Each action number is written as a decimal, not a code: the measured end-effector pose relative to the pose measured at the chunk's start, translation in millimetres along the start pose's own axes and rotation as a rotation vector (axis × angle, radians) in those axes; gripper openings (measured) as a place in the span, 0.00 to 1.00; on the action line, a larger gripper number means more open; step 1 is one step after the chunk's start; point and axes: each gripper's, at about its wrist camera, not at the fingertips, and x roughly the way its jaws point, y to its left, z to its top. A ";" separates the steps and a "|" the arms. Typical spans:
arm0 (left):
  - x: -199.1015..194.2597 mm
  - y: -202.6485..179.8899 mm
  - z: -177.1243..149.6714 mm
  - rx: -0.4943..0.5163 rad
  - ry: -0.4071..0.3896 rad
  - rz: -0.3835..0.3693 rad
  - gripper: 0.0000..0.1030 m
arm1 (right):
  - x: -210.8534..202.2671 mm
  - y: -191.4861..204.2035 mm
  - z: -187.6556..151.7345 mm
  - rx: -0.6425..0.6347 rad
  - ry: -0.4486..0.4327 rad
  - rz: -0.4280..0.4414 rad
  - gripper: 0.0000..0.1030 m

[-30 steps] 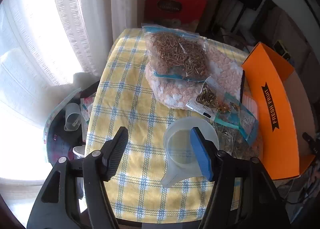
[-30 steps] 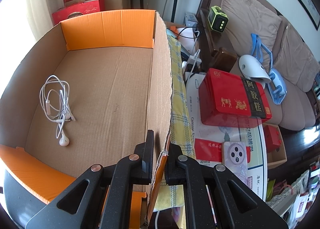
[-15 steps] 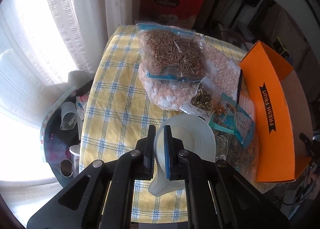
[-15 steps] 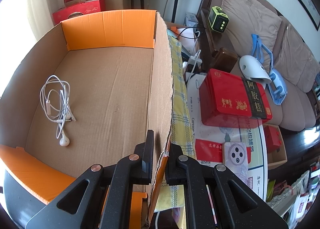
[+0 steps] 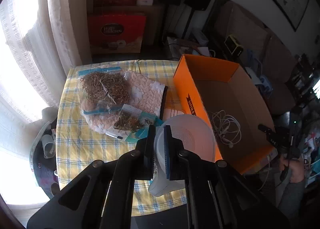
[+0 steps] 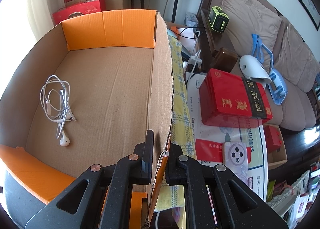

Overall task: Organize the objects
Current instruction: 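Carry the measuring cup into the box and release it beside the earphones, then return the left gripper to the table and grasp the small herb bag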

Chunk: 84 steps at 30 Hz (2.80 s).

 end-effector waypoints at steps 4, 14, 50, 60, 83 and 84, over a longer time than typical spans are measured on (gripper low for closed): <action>9.4 -37.4 8.1 0.063 0.019 -0.057 0.07 | 0.3 0.8 0.2 0.000 0.000 0.000 0.08; 39.6 -107.9 10.2 0.192 0.085 -0.101 0.07 | 0.0 1.3 0.1 0.000 0.003 0.001 0.08; 108.8 -156.9 -21.5 0.344 0.216 0.020 0.42 | 0.3 2.6 -1.2 0.006 0.004 0.008 0.09; 58.3 -120.1 10.7 0.254 0.062 -0.004 0.75 | 0.2 3.0 -1.8 0.004 0.005 0.006 0.09; 61.4 34.8 0.6 -0.023 0.066 0.128 0.92 | 1.4 0.9 -2.3 0.006 0.007 0.007 0.10; 64.7 40.9 -1.7 -0.044 0.074 0.119 0.92 | 1.4 0.9 -2.3 0.006 0.007 0.007 0.11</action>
